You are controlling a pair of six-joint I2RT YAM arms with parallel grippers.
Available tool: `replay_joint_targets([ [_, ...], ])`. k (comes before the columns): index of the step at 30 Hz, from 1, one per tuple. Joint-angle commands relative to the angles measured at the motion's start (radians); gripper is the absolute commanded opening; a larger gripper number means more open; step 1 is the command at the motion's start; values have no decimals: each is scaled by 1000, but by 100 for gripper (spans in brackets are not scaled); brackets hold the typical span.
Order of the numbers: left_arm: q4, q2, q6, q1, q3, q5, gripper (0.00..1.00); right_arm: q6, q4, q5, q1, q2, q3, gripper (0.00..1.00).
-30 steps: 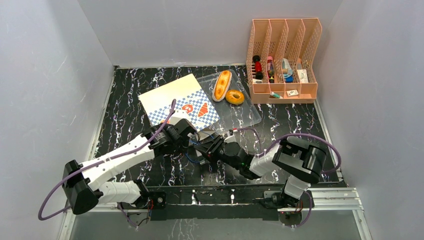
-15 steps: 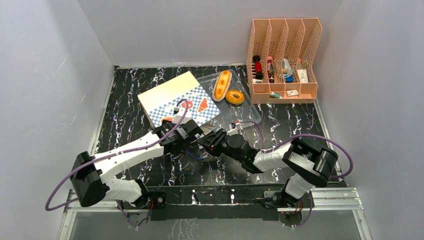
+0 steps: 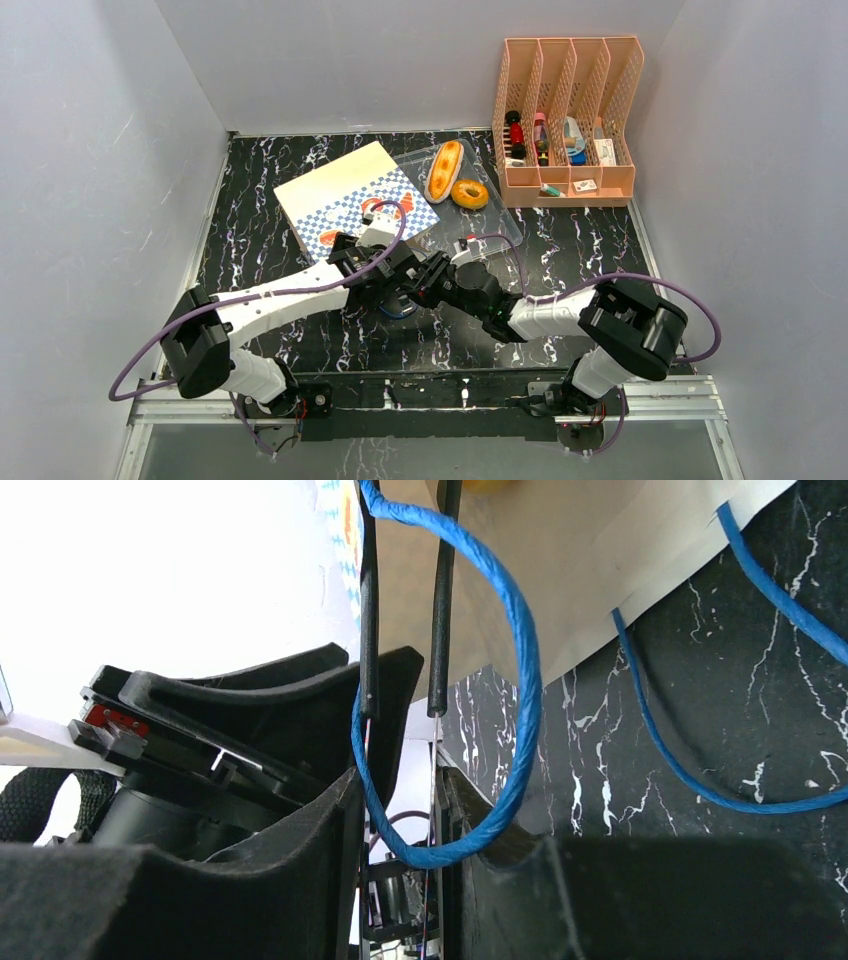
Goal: Take the fake bread out of the paper bag
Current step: Take out the fake bread from the paper bag.
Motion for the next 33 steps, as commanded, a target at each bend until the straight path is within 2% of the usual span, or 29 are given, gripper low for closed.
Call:
replay_joint_targets([
  [1, 65, -34, 41, -8, 10, -144, 67, -19, 25, -6, -6, -49, 44, 26],
  [4, 151, -20, 122, -8, -2, -162, 67, -16, 25, -11, -6, -49, 44, 26],
  [10, 186, 31, 113, -8, -27, -193, 67, -13, 27, -17, -6, -49, 45, 26],
  [16, 327, -28, 170, -9, -117, -208, 65, -19, 1, -9, -7, -70, 46, 26],
  [19, 395, -64, 217, -6, -147, -211, 57, -21, -6, -8, -7, -72, 51, 26],
  [24, 527, -123, 326, -3, -196, -195, 33, -18, -2, -6, -7, -62, 48, 26],
  [29, 570, -133, 376, 8, -205, -178, 28, -13, 4, -14, -6, -51, 44, 26],
  [33, 595, -133, 405, 10, -200, -158, 18, -13, 1, -12, -3, -46, 42, 25],
])
